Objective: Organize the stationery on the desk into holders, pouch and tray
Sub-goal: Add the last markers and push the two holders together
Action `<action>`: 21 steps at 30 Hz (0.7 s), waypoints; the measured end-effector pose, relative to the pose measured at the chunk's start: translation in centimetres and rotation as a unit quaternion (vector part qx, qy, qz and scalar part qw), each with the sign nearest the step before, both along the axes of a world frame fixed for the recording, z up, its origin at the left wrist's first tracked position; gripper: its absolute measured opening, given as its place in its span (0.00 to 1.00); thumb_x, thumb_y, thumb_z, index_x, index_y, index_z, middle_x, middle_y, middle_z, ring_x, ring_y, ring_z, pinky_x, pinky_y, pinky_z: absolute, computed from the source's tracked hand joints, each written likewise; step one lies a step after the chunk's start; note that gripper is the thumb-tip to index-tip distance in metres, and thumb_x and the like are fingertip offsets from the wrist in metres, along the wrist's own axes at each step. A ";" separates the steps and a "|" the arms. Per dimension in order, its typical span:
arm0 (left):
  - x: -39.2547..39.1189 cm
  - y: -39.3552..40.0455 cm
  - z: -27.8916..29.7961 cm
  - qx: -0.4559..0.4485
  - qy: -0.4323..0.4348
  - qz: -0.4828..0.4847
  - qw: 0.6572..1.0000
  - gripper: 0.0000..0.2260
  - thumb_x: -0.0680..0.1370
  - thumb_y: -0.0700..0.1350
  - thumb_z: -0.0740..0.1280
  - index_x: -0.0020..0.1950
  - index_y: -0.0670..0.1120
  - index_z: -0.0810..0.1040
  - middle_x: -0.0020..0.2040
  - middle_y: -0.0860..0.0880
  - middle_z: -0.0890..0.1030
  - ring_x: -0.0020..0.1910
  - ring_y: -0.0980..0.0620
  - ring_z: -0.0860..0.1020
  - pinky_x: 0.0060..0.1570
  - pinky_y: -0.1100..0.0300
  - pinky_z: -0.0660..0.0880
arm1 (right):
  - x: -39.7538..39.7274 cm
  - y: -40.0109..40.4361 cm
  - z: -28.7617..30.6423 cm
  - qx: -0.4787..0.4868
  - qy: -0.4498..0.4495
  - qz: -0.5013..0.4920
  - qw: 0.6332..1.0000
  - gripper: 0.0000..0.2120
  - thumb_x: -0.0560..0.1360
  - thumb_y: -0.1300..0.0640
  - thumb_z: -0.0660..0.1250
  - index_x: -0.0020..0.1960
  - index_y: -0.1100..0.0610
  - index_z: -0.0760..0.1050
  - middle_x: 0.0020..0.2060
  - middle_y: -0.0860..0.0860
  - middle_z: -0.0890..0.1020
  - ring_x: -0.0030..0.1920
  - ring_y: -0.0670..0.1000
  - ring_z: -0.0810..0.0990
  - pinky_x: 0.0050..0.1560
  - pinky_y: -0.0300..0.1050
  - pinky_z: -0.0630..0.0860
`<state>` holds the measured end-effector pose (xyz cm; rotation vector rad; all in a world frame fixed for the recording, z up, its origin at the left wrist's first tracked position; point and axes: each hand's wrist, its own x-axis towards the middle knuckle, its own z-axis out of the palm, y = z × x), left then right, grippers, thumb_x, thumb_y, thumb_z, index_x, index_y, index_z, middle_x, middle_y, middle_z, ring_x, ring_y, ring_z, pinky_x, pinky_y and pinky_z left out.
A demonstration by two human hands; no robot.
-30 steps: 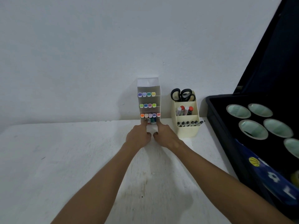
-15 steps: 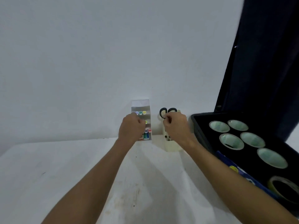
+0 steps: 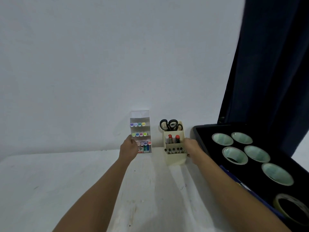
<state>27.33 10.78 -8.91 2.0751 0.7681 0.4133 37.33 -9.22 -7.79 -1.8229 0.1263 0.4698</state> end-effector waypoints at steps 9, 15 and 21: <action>0.8 0.5 -1.4 0.057 -0.019 0.016 0.998 0.14 0.83 0.44 0.54 0.62 0.42 0.75 0.56 0.42 0.81 0.46 0.48 0.75 0.46 0.56 0.73 | 0.8 0.0 -0.5 0.053 0.020 0.001 0.998 0.09 0.76 0.58 0.59 0.52 0.59 0.75 0.43 0.56 0.81 0.43 0.53 0.80 0.42 0.47 0.78; 1.7 -0.4 -0.9 0.073 0.019 -0.038 0.996 0.14 0.83 0.44 0.54 0.64 0.43 0.74 0.57 0.43 0.81 0.47 0.47 0.76 0.47 0.56 0.73 | 0.4 0.5 -0.8 0.057 0.023 0.021 0.998 0.13 0.77 0.50 0.56 0.53 0.56 0.74 0.45 0.55 0.81 0.46 0.53 0.80 0.46 0.47 0.78; 2.7 -1.4 -0.7 0.039 0.028 -0.008 0.999 0.14 0.82 0.44 0.55 0.59 0.42 0.77 0.55 0.42 0.81 0.46 0.47 0.76 0.48 0.54 0.75 | 0.4 0.3 -0.6 0.064 0.034 0.073 0.995 0.21 0.75 0.44 0.52 0.57 0.53 0.75 0.51 0.55 0.83 0.51 0.53 0.81 0.51 0.48 0.78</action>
